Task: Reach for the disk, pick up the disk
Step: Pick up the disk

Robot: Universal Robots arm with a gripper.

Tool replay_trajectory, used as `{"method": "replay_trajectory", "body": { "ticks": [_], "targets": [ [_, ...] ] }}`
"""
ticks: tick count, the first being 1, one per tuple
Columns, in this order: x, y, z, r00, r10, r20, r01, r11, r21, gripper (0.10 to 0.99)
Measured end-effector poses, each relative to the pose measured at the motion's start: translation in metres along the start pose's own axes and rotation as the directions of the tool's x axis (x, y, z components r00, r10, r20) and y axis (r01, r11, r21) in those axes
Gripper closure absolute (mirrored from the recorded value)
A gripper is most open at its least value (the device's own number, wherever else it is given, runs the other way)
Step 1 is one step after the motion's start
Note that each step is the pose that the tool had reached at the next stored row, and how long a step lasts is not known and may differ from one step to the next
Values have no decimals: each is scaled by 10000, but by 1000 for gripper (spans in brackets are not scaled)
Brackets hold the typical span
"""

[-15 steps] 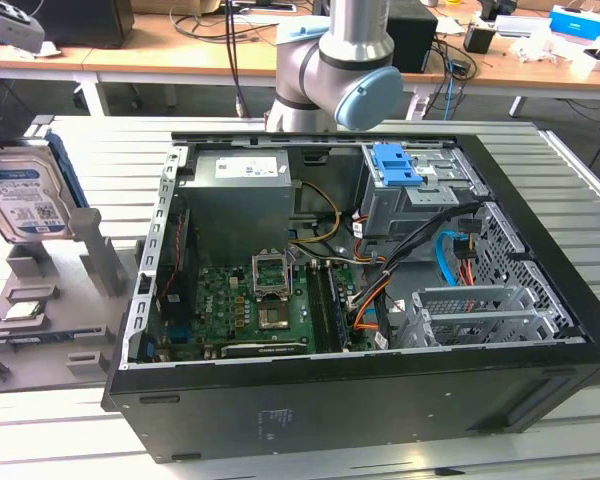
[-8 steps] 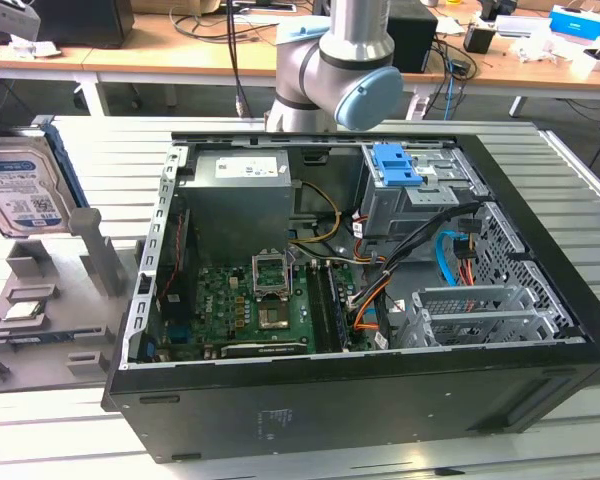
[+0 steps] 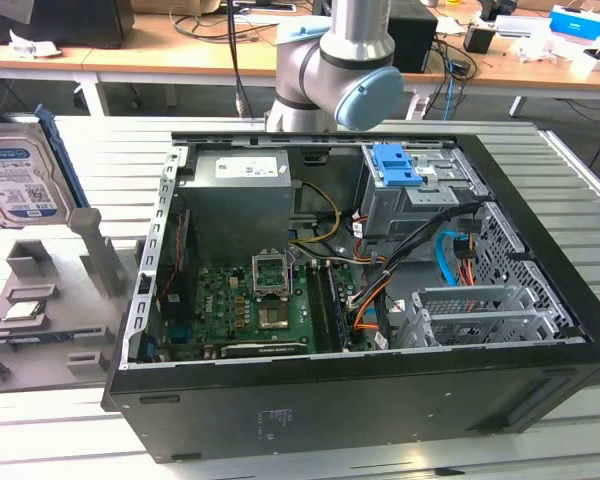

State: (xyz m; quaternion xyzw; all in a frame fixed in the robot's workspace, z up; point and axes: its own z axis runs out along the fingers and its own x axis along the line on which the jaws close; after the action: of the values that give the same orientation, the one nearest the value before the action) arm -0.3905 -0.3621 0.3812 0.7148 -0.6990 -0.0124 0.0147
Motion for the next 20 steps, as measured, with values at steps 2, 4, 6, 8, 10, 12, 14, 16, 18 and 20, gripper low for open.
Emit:
{"method": "replay_trajectory", "body": {
  "ticks": [2, 4, 6, 8, 10, 12, 14, 16, 18, 20],
  "targets": [
    [0, 0, -32, 10000, 0, 0, 0, 10000, -1, 718],
    [0, 1, -84, 10000, 0, 0, 0, 10000, 0, 718],
    [0, 2, -117, 10000, 0, 0, 0, 10000, -1, 718],
    [0, 2, -156, 10000, 0, -1, 0, 10000, -1, 718],
    [-1, 3, -197, 10000, 0, 0, 0, 10000, -1, 718],
    [-1, 4, -244, 10000, 0, 0, 0, 10000, -2, 718],
    [-1, 5, -278, 10000, 0, 0, 0, 10000, -1, 718],
    [-2, 5, -313, 10000, 0, 0, 0, 10000, -2, 718],
    [-2, 6, -347, 10000, 0, 0, 0, 10000, -3, 718],
    [-2, 7, -399, 10000, 0, 0, 0, 10000, -3, 718]
  ]
}}
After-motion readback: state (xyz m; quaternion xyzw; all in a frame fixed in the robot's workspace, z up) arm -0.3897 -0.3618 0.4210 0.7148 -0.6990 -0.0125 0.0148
